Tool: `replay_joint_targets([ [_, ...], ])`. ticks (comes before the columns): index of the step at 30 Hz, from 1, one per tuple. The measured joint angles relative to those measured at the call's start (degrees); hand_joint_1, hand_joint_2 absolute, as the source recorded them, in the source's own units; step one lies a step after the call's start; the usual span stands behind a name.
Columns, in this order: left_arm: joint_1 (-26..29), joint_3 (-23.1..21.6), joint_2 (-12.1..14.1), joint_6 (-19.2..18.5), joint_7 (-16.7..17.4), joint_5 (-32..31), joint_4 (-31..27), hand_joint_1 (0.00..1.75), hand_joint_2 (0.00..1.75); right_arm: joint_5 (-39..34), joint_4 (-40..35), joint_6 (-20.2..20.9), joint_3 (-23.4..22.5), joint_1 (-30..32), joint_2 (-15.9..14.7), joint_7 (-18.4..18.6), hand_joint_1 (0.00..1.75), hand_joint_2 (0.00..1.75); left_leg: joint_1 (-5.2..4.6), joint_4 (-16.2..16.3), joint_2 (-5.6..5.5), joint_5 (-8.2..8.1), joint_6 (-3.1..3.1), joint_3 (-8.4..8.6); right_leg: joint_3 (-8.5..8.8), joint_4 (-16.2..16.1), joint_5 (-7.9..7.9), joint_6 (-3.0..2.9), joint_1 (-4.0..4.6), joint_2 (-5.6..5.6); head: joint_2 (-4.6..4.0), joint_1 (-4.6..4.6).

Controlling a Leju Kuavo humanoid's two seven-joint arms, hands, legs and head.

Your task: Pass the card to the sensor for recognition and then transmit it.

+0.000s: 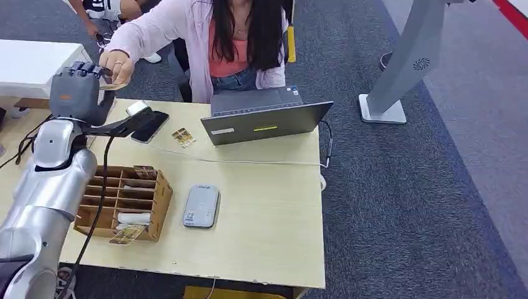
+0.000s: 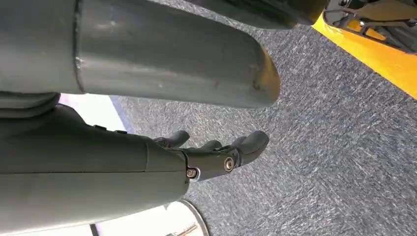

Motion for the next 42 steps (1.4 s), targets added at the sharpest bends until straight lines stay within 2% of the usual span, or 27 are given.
replay_joint_targets([
  [13, 0.0, 0.0, 0.1, 0.0, -0.1, 0.3, 0.5, 1.75, 1.75, 0.0, 0.0, 0.0, 0.0, 0.0, 0.0, 0.0, 0.00, 0.00, 0.00, 0.0, 0.00, 0.00, 0.00, 0.00, 0.00, 0.0, 0.00, 0.00, 0.00, 0.00, 0.00, 0.00],
  [17, 0.3, 0.0, 0.1, 0.0, -1.9, 2.0, 0.5, 1.75, 1.75, 0.0, 0.0, 0.0, 0.0, 0.0, 0.0, 0.0, 0.00, 0.00, 0.00, 0.0, 0.00, 0.00, 0.00, 0.00, 0.00, 0.0, 0.00, 0.00, 0.00, 0.00, 0.00, 0.00],
  [21, 3.1, -0.4, -0.5, 0.4, -4.2, 3.3, -1.6, 1.75, 1.75, -0.5, 0.0, -0.1, 0.0, 0.0, 0.0, 0.0, 0.00, 0.00, -0.01, 0.0, 0.00, 0.00, 0.00, 0.01, 0.00, 0.0, 0.00, 0.00, -0.01, 0.00, 0.00, -0.02],
  [23, 6.7, -1.6, -1.3, -0.2, -4.4, 3.7, -5.5, 1.75, 1.75, -0.9, 0.0, -0.3, 0.0, 0.0, 0.0, 0.1, 0.00, 0.00, -0.01, 0.0, -0.03, 0.00, 0.00, 0.00, 0.00, 0.0, -0.01, 0.00, -0.01, -0.03, 0.00, 0.02],
  [28, 14.7, -7.6, -2.9, -4.3, -3.1, 4.2, -16.1, 1.75, 1.75, -1.6, 0.0, -0.9, -0.5, -0.1, 0.0, 0.4, 0.00, 0.00, -0.03, 0.0, -0.03, -0.02, 0.01, -0.04, -0.01, 0.0, -0.01, 0.00, -0.02, -0.02, 0.00, 0.00],
  [32, 18.0, -12.5, -3.3, -8.6, -1.8, 5.6, -21.8, 1.75, 1.75, -2.1, 0.0, -1.1, -1.1, -0.1, 0.0, 0.0, 0.00, 0.00, -0.03, 0.0, -0.03, -0.02, 0.01, -0.03, -0.01, 0.0, 0.00, 0.00, -0.02, -0.02, 0.00, 0.00],
  [39, 20.3, -18.5, -3.3, -14.0, -0.7, 6.5, -26.0, 1.75, 1.75, -2.7, 0.0, -1.2, -1.9, -0.1, 0.0, -0.4, 0.00, 0.00, -0.01, 0.0, -0.03, 0.00, 0.00, -0.02, -0.02, 0.0, 0.00, 0.00, 0.00, -0.02, 0.00, 0.00],
  [42, 20.7, -20.6, -3.2, -17.8, 1.3, 6.3, -26.4, 1.75, 1.75, -3.1, 0.0, -1.3, -2.5, -0.1, 0.0, -0.4, 0.00, 0.00, -0.01, 0.0, -0.03, 0.00, 0.00, -0.02, -0.01, 0.0, 0.00, 0.00, 0.00, -0.03, 0.00, 0.00],
])
